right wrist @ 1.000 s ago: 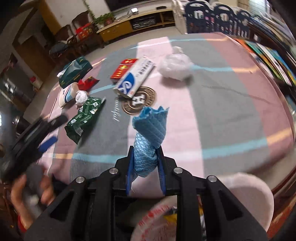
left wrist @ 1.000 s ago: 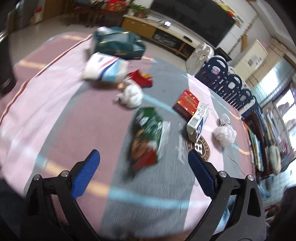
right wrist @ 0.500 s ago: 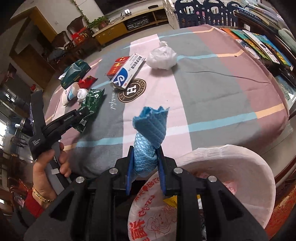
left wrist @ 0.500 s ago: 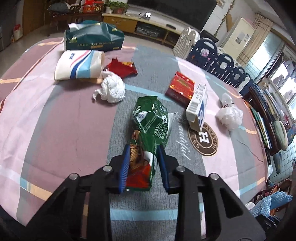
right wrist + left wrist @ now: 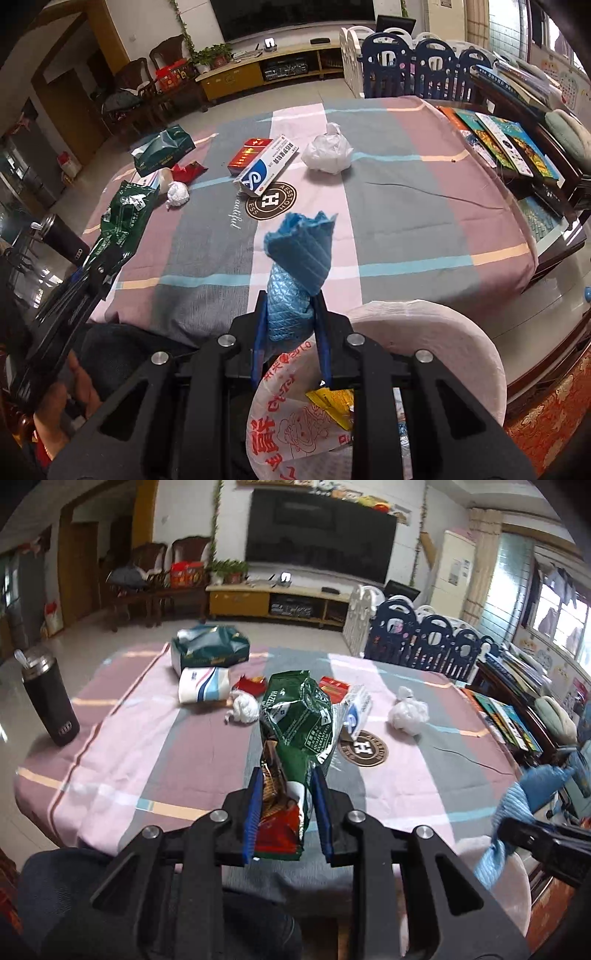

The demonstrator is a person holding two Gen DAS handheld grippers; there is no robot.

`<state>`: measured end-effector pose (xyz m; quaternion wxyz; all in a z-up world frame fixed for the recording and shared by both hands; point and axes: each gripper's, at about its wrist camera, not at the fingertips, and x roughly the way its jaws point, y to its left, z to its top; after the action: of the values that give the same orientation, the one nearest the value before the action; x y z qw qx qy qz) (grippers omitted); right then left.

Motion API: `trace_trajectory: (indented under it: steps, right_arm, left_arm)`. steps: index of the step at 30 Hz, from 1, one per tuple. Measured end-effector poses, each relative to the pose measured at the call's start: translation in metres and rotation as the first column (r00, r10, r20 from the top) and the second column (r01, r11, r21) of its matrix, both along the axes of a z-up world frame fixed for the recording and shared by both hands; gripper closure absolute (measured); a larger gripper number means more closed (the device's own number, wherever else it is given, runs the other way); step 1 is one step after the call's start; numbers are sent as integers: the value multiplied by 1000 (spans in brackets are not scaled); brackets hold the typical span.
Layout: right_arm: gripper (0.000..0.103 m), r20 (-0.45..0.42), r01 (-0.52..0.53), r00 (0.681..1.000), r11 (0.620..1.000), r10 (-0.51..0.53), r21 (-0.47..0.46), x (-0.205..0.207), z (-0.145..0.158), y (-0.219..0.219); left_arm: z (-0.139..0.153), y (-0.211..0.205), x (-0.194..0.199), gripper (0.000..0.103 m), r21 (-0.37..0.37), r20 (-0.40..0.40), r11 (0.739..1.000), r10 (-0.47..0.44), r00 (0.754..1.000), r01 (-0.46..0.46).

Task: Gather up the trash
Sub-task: 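Carry the blue mask and green snack bag over the wastebasket and release both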

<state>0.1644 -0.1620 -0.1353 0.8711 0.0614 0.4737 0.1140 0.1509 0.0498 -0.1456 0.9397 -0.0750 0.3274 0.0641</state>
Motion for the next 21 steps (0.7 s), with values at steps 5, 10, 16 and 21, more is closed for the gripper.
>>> trace_trajectory:
  steps: [5,10,16,21]
  right_arm:
    - [79,29,19,999,1000,-19,5,-8,18,-10]
    - [79,63,37,997,999,-36,-13,-23,36,-25]
    - [79,62,90,994,995,-86,-54,-42,40,-57]
    - [79,69,138,988,989,-135,-46,-52,45,-80]
  left_arm:
    - [21,-13,-20,75,-13,25,999,-34,999,34]
    - [37,-23,-34,75,-33,61,998,-58,996,60]
    - [54,-36,-45,75,-40,72,996,-82,994,85]
    - [68,-48,-54,75,-71,54,989,-124,991,128]
